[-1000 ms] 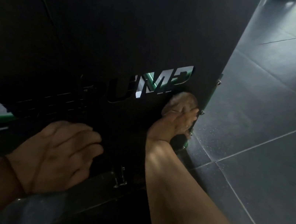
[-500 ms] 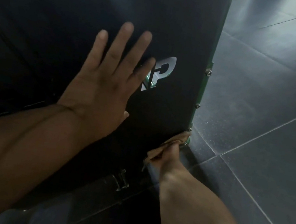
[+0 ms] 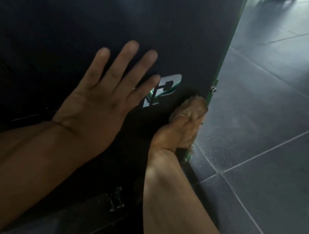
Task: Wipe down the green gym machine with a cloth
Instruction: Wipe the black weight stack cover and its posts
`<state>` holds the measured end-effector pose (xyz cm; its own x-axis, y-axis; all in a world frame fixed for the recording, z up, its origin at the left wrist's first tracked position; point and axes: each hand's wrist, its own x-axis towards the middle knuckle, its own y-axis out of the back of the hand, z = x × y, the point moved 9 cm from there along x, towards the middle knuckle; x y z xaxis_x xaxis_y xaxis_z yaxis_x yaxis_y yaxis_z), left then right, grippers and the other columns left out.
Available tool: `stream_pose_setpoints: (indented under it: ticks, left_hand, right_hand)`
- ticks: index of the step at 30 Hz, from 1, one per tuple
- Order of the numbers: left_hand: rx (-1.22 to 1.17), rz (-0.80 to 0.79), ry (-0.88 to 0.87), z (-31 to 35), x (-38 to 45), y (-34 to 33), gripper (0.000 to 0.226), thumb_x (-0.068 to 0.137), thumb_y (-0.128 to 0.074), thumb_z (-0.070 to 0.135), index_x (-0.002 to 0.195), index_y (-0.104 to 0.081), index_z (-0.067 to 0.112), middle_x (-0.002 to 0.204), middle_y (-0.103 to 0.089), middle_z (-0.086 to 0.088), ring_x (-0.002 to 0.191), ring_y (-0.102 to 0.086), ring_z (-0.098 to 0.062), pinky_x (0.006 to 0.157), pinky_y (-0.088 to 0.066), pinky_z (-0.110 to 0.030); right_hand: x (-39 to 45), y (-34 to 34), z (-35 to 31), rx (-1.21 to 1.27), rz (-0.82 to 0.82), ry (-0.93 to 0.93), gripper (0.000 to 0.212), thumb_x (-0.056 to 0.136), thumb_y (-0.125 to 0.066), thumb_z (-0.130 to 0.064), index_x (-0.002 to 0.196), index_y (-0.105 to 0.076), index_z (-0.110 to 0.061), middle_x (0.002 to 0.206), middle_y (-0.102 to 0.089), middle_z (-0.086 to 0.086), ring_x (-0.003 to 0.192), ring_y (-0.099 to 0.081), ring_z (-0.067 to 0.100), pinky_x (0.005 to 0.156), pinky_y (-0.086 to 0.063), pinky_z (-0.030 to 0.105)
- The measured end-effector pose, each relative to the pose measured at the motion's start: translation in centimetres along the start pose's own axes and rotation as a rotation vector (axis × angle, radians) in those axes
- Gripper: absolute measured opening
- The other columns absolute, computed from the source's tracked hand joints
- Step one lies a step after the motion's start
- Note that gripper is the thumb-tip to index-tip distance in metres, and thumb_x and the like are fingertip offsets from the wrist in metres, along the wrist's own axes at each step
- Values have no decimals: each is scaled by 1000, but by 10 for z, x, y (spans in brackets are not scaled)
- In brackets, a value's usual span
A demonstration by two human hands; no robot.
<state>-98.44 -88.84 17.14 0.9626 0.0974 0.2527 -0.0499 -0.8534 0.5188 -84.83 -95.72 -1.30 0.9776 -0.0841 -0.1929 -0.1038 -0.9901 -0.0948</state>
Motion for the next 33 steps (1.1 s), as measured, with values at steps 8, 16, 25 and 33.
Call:
stream_pose_setpoints:
  ticks: [8, 16, 25, 33]
  left_hand:
    - [-23, 0, 10, 0, 0, -2, 120, 91, -50, 66, 159, 32, 10, 161, 40, -29, 144, 35, -55, 120, 10, -67]
    - [-76, 8, 31, -4, 1, -3, 131, 83, -57, 72, 161, 30, 12, 163, 39, -26, 145, 37, -54, 114, 26, -67]
    - [-138, -10, 46, -7, 2, -7, 132, 80, -59, 75, 163, 25, 18, 163, 41, -23, 143, 43, -50, 113, 30, -64]
    - [-142, 0, 52, -6, 2, -9, 134, 80, -60, 76, 162, 29, 16, 162, 42, -23, 145, 43, -48, 113, 29, -64]
  right_hand:
    - [13, -1, -66, -78, 67, 444, 73, 97, -30, -55, 165, -19, -31, 171, -24, -1, 158, -18, 20, 129, -8, 48]
    - [56, 22, 119, 145, -93, -402, 97, 61, -35, -110, 136, -58, -53, 150, -54, -13, 144, -46, 24, 123, -28, 57]
    - [56, 10, 242, 413, -149, -782, 126, 27, -34, -119, 144, -32, -72, 167, -26, -23, 155, -23, 35, 95, -10, 93]
    - [66, 1, 180, 531, -93, -599, 97, 51, -59, -106, 121, -76, -42, 130, -73, -4, 118, -68, 29, 98, -56, 55]
